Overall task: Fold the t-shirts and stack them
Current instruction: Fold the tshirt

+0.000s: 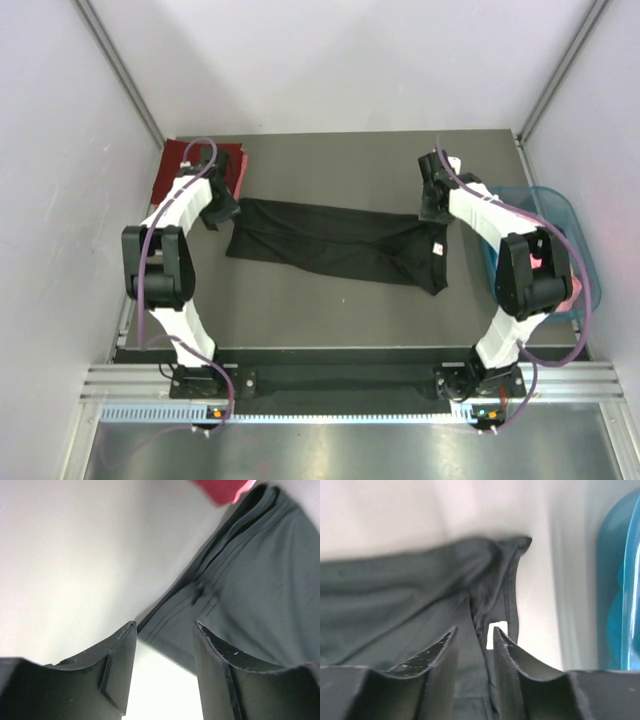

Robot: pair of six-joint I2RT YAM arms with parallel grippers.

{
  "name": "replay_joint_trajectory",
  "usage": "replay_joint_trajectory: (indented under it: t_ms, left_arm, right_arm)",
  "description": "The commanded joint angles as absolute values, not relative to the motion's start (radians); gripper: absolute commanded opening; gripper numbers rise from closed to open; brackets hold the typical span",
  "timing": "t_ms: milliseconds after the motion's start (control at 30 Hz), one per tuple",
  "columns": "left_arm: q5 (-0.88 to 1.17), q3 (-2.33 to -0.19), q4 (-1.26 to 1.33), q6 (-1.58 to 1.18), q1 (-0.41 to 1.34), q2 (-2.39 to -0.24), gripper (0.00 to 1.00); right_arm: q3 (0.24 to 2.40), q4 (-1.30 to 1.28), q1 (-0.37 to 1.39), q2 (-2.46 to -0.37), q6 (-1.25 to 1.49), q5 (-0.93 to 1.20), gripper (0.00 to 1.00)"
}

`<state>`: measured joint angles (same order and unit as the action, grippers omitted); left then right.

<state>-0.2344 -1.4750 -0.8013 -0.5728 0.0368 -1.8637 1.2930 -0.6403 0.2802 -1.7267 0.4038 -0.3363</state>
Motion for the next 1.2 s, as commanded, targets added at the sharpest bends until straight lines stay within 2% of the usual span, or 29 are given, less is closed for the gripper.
replay_joint_trajectory:
  t_ms: [0, 133, 267, 400, 667, 933, 1067, 1167]
  left_arm:
    - [-0.253, -1.386, -0.815, -0.552, 0.035, -1.764, 0.54]
    - [-0.159, -1.303, -0.775, -0.546, 0.031, -1.721, 0.53]
    - [0.069, -1.188, -0.657, -0.552, 0.012, -1.69, 0.51]
    - [0.117, -1.122, -0.603, -0.574, 0.011, -1.718, 0.49]
    - [0.031, -1.069, -0.537, -0.632, 0.008, -1.71, 0.5]
    - [-0.035, -1.057, -0.518, -0.638, 0.008, -1.75, 0.49]
    - [-0.071, -1.046, -0.523, -0.644, 0.008, -1.75, 0.45]
    - [-0.075, -1.045, -0.522, -0.649, 0.008, -1.74, 0.37]
  right_arm:
    - [1.385, -0.699, 0.261, -1.755, 0.373, -0.308, 0.39]
    - [1.333, -0.744, 0.259, -1.651, 0.403, -0.24, 0.42]
    - [1.101, -0.706, 0.259, -1.487, 0.417, -0.016, 0.42]
    - [0.918, -0.66, 0.259, -1.372, 0.471, 0.103, 0.42]
    - [0.711, -0.611, 0.259, -1.309, 0.574, 0.06, 0.38]
    - [0.649, -0.546, 0.259, -1.281, 0.62, 0.006, 0.38]
    - [0.647, -0.541, 0.259, -1.301, 0.598, -0.057, 0.37]
    - [0.652, -0.551, 0.259, -1.313, 0.581, -0.104, 0.34]
